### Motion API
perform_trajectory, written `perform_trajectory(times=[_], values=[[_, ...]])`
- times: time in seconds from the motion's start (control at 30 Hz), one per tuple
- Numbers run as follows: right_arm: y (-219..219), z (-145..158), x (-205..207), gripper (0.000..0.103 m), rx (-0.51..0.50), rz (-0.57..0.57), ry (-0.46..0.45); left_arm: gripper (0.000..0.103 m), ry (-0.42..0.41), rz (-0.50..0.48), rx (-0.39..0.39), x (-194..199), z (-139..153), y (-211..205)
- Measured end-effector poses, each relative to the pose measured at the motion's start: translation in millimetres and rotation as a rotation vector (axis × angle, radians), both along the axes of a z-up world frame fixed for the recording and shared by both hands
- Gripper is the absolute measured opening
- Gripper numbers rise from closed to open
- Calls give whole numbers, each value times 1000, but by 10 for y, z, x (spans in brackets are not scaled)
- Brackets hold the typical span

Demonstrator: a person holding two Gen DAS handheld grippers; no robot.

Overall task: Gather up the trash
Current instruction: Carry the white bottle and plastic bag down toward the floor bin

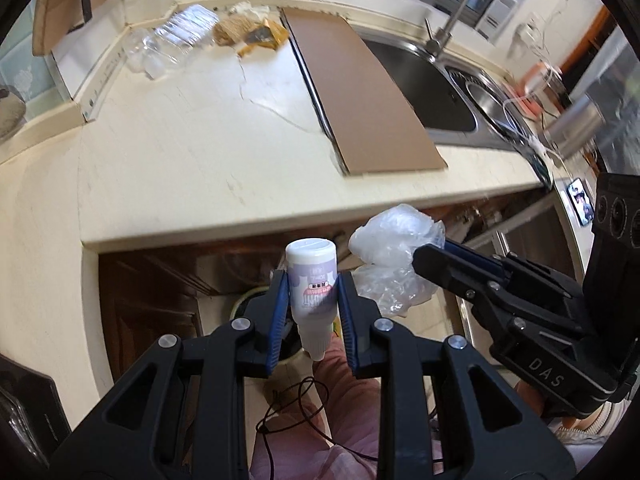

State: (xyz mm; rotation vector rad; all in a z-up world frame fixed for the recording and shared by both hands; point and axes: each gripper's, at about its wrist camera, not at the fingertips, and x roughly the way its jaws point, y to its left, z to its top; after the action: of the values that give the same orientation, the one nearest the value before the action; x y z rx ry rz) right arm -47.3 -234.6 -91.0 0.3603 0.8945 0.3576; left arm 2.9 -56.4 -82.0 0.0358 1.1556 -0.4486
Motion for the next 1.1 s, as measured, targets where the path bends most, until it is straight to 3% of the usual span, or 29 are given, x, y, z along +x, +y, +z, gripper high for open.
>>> perform_trajectory(times=[0.27,0.5,0.87,1.1], values=[[-40,-310,-321,16,-18,-29,87,21,45,-28,14,-157,-252,-37],[-97,-646,-313,16,-20,-25,155,22,105,-17,37,-200,-583,-82],[-187,-1395,-112,16,-18,-5,281,22,225,13,70,-180,-1377,-161],[-204,-1940,-51,16,-19,-4,337,22,240,12,107,-226,-1941,-188]])
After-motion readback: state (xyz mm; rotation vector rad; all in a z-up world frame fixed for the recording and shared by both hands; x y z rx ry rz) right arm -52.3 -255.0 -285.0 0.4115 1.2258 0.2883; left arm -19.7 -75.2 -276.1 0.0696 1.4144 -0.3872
